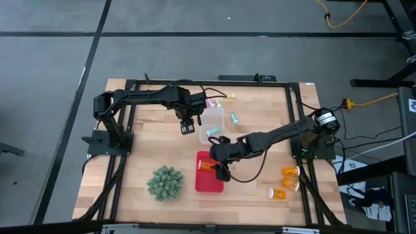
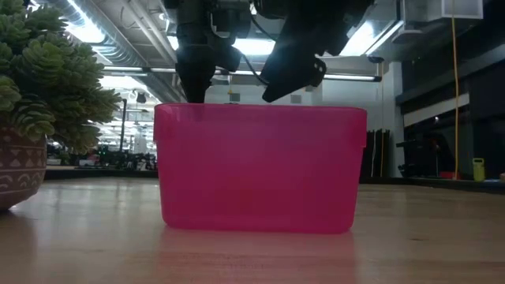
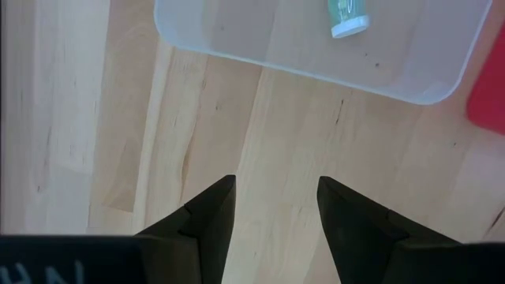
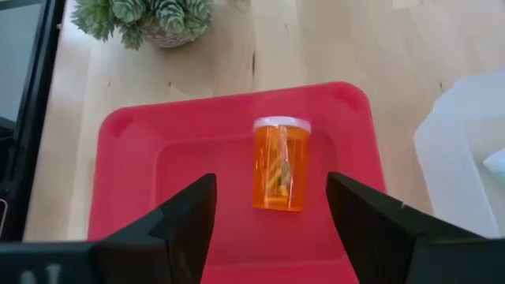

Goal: Pick and place medicine bottles into bin by pill shape (circle, oval)
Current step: Put the bottom big orange pill bottle into the red bin

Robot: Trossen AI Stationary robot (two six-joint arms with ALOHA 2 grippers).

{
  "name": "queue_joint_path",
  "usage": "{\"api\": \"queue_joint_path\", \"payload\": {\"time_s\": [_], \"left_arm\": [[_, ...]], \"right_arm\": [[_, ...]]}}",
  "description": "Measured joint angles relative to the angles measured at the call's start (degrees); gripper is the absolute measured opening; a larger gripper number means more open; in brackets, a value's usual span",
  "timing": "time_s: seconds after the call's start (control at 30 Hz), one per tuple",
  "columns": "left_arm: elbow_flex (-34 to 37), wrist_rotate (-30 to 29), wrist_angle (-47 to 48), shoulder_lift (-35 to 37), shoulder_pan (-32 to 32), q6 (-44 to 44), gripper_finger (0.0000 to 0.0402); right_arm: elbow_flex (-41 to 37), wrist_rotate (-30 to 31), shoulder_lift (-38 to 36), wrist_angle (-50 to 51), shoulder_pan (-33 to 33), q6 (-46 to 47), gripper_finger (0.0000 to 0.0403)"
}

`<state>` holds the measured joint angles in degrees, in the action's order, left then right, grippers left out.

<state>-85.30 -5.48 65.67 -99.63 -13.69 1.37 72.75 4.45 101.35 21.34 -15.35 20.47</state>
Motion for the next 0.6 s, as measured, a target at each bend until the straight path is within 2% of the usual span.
{"api": "queue_joint_path", "payload": {"time_s": [0.27,0.4,0.6], "left_arm": [[0.0,0.0,-0.1,0.0,0.0,0.0,0.0173],[0.0,0.0,-0.3,0.0,0.0,0.1,0.0173],[0.0,0.0,-0.4,0.0,0.0,0.2,0.0173]], "right_arm": [[0.0,0.4,-6.6,10.6,0.7,0.6,0.0243],[0.0,0.4,-10.2,20.4,0.4,3.5,0.0243],[0.0,2.5,-14.1,38.7,-3.0,13.4,0.0243]]}}
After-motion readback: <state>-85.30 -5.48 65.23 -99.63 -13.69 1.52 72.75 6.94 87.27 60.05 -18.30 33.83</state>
